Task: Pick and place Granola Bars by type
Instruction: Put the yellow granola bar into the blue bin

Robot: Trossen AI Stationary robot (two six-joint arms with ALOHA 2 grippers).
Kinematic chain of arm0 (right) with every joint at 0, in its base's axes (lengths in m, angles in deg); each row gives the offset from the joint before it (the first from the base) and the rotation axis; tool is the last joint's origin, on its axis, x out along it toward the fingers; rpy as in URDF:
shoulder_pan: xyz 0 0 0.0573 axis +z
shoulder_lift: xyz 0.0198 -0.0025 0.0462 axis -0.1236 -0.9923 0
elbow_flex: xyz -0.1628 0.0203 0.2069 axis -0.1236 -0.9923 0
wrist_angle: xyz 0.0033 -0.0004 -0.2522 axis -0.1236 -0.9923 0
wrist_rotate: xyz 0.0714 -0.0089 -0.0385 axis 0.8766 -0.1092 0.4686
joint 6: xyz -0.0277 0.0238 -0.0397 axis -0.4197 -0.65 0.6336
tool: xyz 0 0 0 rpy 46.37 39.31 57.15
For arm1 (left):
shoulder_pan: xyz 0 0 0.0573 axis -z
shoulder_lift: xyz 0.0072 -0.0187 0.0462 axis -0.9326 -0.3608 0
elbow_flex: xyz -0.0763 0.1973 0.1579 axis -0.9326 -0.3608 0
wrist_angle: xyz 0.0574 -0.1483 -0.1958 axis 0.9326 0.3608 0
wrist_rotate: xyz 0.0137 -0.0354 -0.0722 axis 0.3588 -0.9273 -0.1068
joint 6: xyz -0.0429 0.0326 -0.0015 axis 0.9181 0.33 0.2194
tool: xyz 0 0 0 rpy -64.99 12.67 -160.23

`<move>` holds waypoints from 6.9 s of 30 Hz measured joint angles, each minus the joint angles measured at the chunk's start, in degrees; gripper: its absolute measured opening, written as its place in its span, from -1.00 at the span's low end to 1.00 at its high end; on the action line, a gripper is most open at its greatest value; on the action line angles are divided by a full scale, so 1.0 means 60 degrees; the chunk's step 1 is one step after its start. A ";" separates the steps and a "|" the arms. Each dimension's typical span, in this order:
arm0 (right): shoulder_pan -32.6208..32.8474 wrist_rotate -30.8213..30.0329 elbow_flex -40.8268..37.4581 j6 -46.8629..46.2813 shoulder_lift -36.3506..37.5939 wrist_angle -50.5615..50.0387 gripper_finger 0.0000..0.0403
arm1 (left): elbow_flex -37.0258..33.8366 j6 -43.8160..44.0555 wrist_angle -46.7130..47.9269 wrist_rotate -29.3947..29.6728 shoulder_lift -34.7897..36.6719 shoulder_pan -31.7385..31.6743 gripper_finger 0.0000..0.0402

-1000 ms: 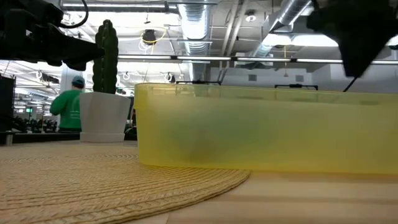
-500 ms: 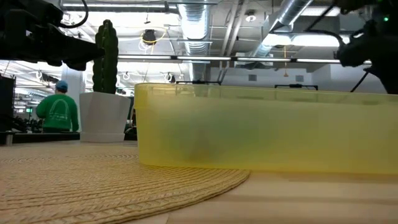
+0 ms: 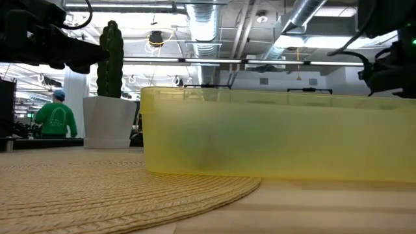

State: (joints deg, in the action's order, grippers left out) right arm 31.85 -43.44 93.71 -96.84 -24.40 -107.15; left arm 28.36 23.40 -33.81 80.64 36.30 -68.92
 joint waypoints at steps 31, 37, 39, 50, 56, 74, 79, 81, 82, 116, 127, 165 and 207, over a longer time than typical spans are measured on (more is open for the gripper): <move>-0.0022 0.0109 -0.1871 0.0089 0.0027 0.2931 -0.56 | -0.0002 0.0049 0.0003 -0.0001 -0.0002 0.0000 -0.32; -0.0022 0.0109 -0.1882 0.0078 0.0016 0.2959 -0.75 | 0.0001 0.0042 0.0004 0.0003 -0.0002 -0.0003 -0.32; -0.0022 0.0109 -0.1882 0.0061 0.0016 0.2972 -0.77 | -0.0001 0.0067 0.0004 0.0003 -0.0002 0.0000 -0.32; -0.0017 -0.0872 -0.1936 -0.0523 0.0288 0.3229 -0.77 | -0.0001 0.0026 0.0004 -0.0001 -0.0002 -0.0002 -0.32; -0.0027 -0.2463 -0.1937 -0.0687 0.0908 0.3374 -0.77 | -0.0003 -0.0004 0.0004 -0.0001 -0.0002 -0.0001 -0.32; -0.1112 -0.7265 -0.1905 0.0395 0.2184 0.4465 -0.77 | 0.0000 -0.0004 0.0004 -0.0001 -0.0002 -0.0004 -0.32; -0.1473 -0.8055 -0.1583 0.1093 0.2176 0.4632 -0.77 | 0.0000 0.0031 0.0001 -0.0001 -0.0002 -0.0001 -0.32; -0.1580 -0.8379 -0.1412 0.1296 0.2157 0.4624 -0.77 | -0.0001 -0.0007 0.0002 -0.0001 -0.0002 -0.0002 -0.32; -0.1618 -0.8516 -0.1334 0.1395 0.2154 0.4631 -0.77 | 0.0001 -0.0007 0.0004 -0.0001 -0.0002 0.0000 -0.32; -0.2889 -0.7541 0.2482 0.4975 -0.1359 0.5883 -0.79 | 0.0000 0.0058 0.0000 -0.0001 -0.0002 -0.0002 -0.32; -0.3151 -0.7397 0.4883 0.6664 -0.3040 0.5887 -0.79 | 0.0000 0.0036 0.0000 -0.0001 -0.0002 0.0000 -0.32; -0.3894 -0.4106 0.4941 0.4256 -0.5208 0.5457 -0.75 | -0.0001 0.0022 0.0001 -0.0001 0.0009 -0.0001 -0.32; -0.2380 -0.7688 0.4941 0.4887 -0.2143 0.3413 -0.28 | -0.0002 0.0036 0.0000 -0.0001 0.0012 -0.0001 -0.32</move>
State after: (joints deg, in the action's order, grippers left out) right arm 17.57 -89.58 123.36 -67.52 -37.26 -86.67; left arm 28.34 23.61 -33.81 80.63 36.37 -68.93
